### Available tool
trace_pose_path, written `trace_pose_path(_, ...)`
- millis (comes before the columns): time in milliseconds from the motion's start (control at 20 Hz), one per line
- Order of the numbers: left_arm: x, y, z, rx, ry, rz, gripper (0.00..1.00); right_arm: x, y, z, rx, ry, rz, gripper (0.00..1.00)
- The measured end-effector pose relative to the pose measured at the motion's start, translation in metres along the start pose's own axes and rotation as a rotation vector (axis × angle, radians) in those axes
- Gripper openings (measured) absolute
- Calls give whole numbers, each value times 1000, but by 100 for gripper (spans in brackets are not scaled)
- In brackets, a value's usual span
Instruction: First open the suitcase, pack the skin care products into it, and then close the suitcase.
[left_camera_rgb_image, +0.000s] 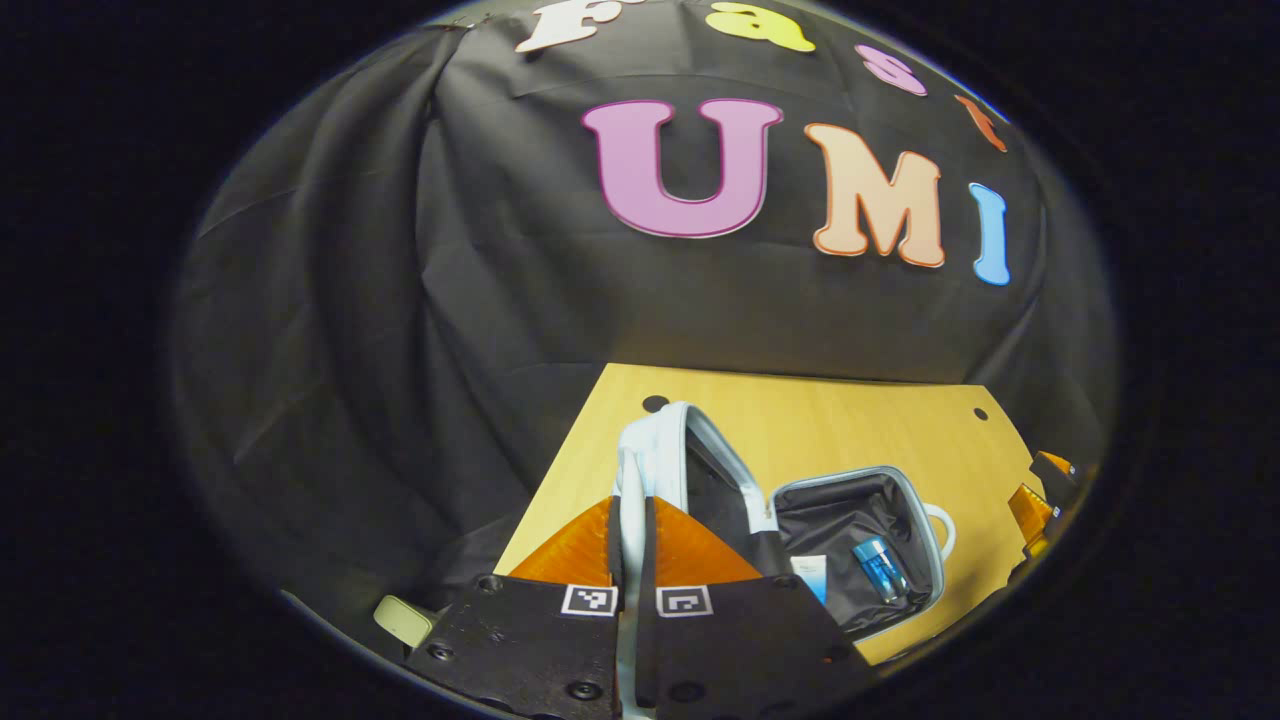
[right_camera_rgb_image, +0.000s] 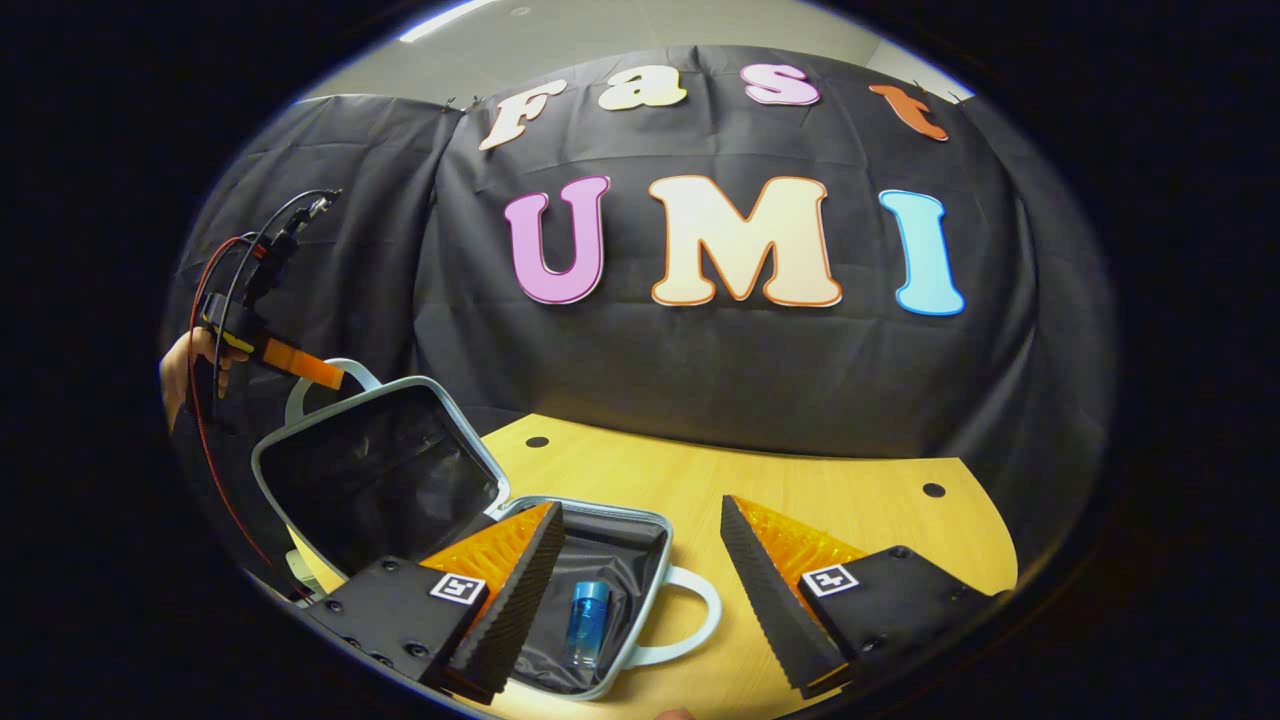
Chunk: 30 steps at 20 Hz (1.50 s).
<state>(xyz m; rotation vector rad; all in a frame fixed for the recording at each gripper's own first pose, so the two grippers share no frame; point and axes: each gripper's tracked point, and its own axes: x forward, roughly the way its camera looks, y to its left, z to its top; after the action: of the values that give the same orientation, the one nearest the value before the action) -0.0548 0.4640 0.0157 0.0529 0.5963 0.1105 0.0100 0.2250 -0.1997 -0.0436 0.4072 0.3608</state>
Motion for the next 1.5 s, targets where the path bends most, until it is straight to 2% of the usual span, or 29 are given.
trace_pose_path(50, -2, -10, 5, 9, -2, -12, 0, -5, -7, 0, 1, -3, -6, 96)
trace_pose_path(150, -9, -34, 14, 25, -17, -44, 0, -15, -19, -1, 5, -8, -18, 99)
trace_pose_path(200, -11, -46, 17, 31, -25, -62, 0, -20, -25, -3, 10, -7, -24, 96)
trace_pose_path(550, -24, -140, 32, 47, -56, -228, 0, -50, -61, 4, 21, -33, -69, 98)
trace_pose_path(1000, -12, -256, 23, -21, -38, -448, 0, -80, -106, 3, 17, -38, -129, 96)
trace_pose_path(1300, 4, -315, -9, -3, 40, -512, 0, -89, -138, 1, 16, -26, -174, 96)
trace_pose_path(1500, 17, -348, -44, 29, 113, -526, 0, -99, -157, -6, 12, -8, -202, 98)
